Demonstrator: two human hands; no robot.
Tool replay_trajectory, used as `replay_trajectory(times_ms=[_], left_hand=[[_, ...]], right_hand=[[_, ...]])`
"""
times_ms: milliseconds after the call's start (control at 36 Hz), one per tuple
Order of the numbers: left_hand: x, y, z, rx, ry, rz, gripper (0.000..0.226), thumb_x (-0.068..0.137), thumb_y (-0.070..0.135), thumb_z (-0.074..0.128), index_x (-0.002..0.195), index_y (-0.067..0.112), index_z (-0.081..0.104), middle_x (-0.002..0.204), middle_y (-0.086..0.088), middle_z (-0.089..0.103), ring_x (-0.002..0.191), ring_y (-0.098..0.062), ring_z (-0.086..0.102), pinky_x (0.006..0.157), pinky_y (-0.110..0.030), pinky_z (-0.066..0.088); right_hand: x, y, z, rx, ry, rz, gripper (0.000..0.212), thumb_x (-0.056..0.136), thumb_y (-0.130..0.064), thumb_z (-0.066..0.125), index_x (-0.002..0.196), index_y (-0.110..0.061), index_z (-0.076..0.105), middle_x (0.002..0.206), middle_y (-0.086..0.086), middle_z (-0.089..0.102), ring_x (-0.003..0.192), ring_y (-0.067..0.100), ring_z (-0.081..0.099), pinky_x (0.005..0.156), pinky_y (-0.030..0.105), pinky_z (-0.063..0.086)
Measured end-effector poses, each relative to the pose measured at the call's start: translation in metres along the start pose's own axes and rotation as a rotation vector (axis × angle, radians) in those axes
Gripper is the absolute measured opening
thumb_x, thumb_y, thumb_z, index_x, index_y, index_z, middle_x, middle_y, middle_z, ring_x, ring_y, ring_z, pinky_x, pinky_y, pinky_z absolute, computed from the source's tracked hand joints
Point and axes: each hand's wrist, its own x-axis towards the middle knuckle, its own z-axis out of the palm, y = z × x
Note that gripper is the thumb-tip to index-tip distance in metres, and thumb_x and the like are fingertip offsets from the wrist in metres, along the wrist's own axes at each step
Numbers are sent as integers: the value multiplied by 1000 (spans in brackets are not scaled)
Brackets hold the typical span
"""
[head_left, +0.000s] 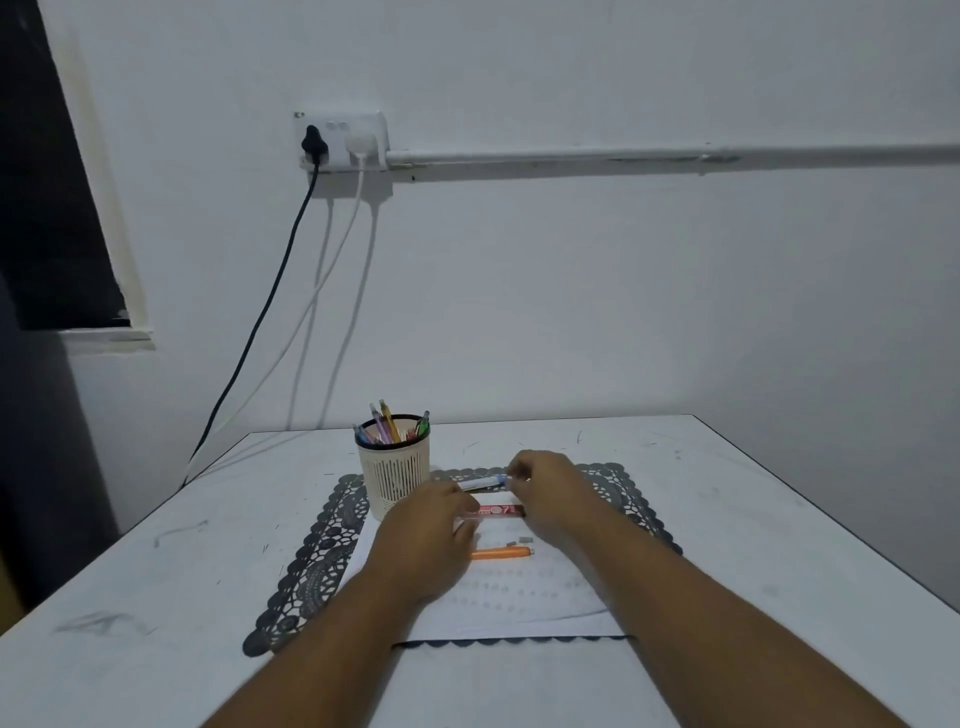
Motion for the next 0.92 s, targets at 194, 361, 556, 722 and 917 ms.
replay_trajectory(times_ms=[194, 361, 556, 722, 917], left_hand=[[-6, -5, -4, -47, 30, -7, 24, 103, 29, 51, 119, 29, 69, 116, 15, 61, 109, -6, 52, 93, -28, 47], [-3, -7, -3, -54, 44, 20, 24, 102, 24, 51, 116, 27, 70, 110, 13, 62, 103, -8, 53, 87, -30, 49], [-4, -5, -2, -61, 26, 45, 22, 101, 24, 53, 116, 23, 70, 113, 10, 63, 105, -11, 53, 87, -31, 47], [-5, -1, -5, -48, 23, 78, 23, 101, 26, 54, 118, 24, 70, 114, 11, 63, 106, -10, 54, 88, -31, 48], [-4, -2, -3, -18, 72, 61, 22, 100, 19, 53, 113, 27, 68, 109, 12, 61, 103, -9, 55, 82, -28, 50]], right_hand=[[56, -19, 20, -483, -212, -37, 41, 94, -10, 64, 134, -22, 68, 134, 4, 67, 121, 26, 61, 103, 39, 52], [58, -17, 33, -587, -200, -49, 26, 87, -6, 63, 104, -22, 76, 105, 4, 72, 95, 25, 68, 83, 40, 62], [54, -17, 24, -512, -219, -10, 26, 82, 1, 66, 100, -12, 79, 102, 8, 75, 95, 26, 71, 84, 38, 62], [51, -21, 6, -447, -160, -5, 17, 88, -3, 63, 98, -7, 76, 104, 9, 73, 98, 25, 70, 84, 37, 60], [32, -46, -34, -149, -131, 109, 28, 93, -10, 57, 116, 0, 72, 110, 18, 72, 85, 26, 59, 72, 32, 50]])
